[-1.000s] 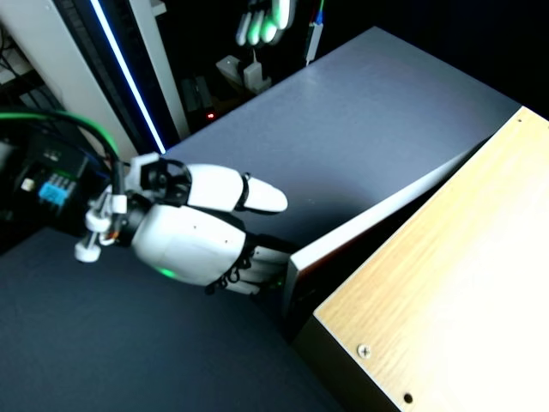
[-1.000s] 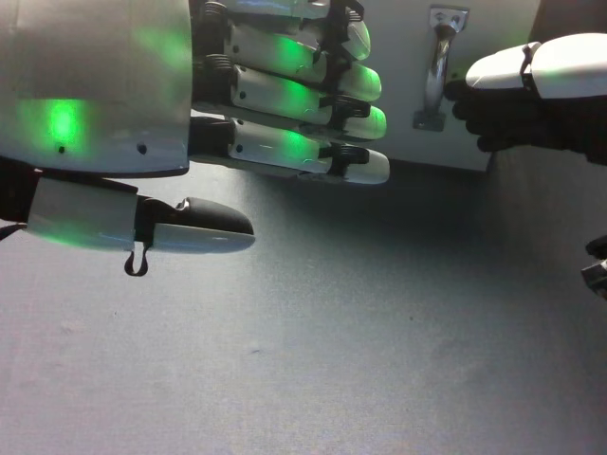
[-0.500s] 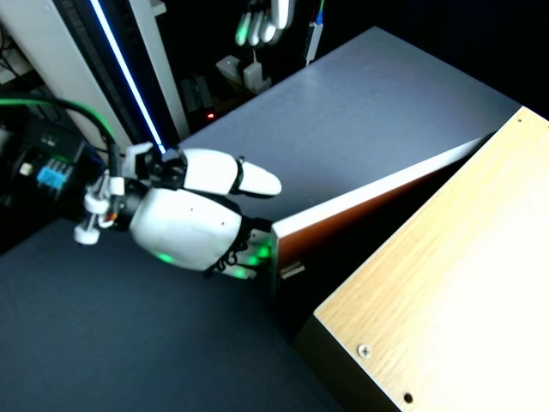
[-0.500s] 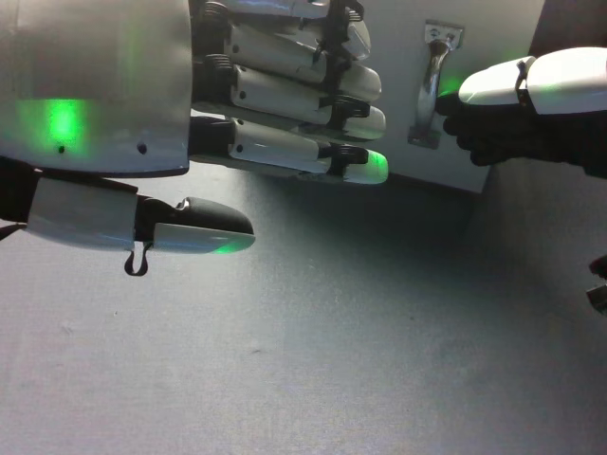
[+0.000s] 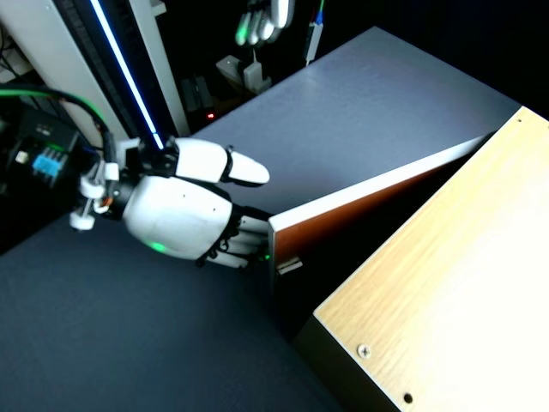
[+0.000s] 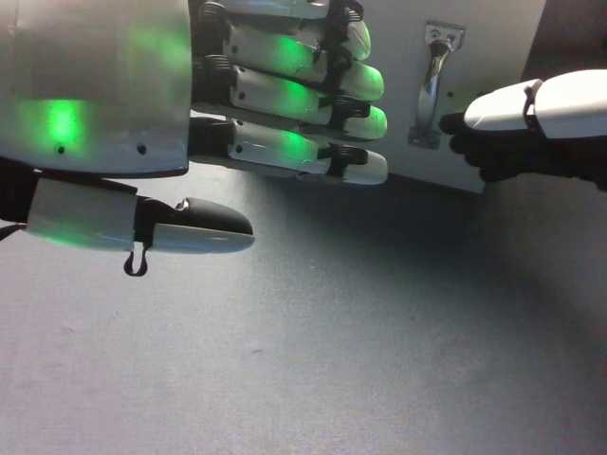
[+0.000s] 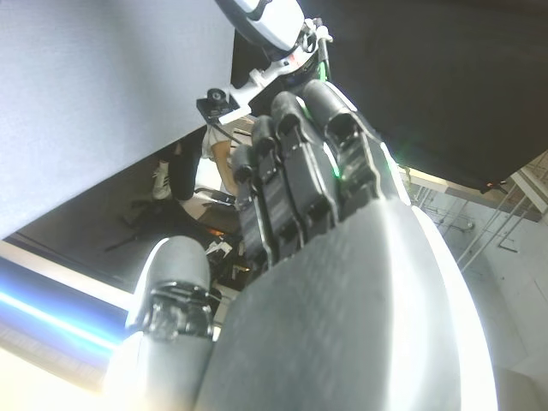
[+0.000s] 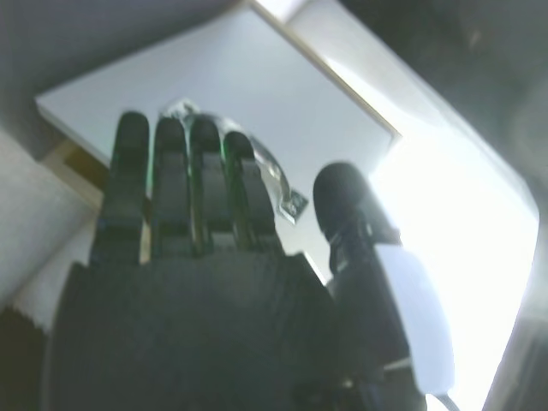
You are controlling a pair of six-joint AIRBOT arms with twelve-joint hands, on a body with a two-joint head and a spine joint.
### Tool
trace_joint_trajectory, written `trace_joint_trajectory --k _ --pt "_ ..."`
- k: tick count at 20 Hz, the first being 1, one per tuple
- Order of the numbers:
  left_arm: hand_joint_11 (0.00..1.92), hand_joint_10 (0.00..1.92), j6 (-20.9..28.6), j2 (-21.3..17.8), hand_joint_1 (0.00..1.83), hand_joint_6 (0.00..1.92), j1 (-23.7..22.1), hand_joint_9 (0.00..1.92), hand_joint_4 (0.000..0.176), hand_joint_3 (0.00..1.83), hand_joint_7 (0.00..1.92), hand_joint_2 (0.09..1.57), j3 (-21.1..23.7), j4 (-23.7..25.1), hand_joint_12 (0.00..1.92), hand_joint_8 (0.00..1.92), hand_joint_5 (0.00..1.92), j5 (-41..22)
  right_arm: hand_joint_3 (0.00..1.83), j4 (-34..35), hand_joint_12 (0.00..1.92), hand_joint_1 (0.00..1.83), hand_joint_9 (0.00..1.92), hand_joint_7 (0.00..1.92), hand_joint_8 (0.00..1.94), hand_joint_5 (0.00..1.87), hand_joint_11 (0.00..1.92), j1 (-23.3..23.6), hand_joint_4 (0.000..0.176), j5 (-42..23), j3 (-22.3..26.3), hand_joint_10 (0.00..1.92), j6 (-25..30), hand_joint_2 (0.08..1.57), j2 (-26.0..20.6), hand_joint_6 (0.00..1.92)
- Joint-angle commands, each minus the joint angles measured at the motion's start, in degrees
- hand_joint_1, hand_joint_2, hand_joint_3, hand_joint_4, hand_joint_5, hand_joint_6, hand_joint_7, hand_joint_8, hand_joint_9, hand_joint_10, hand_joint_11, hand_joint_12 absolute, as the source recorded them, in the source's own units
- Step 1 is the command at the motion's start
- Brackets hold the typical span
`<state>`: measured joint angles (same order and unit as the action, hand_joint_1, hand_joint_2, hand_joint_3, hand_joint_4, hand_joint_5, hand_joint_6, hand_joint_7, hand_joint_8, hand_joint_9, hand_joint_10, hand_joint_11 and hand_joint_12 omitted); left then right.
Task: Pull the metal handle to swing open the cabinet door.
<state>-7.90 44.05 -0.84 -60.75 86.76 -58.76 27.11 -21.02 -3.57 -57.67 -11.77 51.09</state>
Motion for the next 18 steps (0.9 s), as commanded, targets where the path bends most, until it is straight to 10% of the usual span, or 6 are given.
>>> trace_joint_trajectory --k 1,18 --pt "0.0 0.0 -0.7 -0.37 0.0 0.0 -0.67 0.39 0.0 0.04 0.42 1.57 -0.02 -5.46 0.87 0.0 0.41 -1.39 0.09 -0.53 0.58 0.0 0.19 0.22 0.0 0.23 0.0 0.39 0.0 -5.62 0.4 0.0 0.43 1.57 -0.73 0.0" --pt "0.03 0.0 -0.7 -0.37 0.0 0.0 -0.67 0.41 0.0 0.06 0.45 1.57 -0.02 -5.46 0.88 0.0 0.42 -1.39 0.09 -32.21 0.56 0.0 0.2 0.24 0.0 0.24 0.0 -2.77 0.0 -5.66 4.01 0.0 0.43 1.57 -5.86 0.0"
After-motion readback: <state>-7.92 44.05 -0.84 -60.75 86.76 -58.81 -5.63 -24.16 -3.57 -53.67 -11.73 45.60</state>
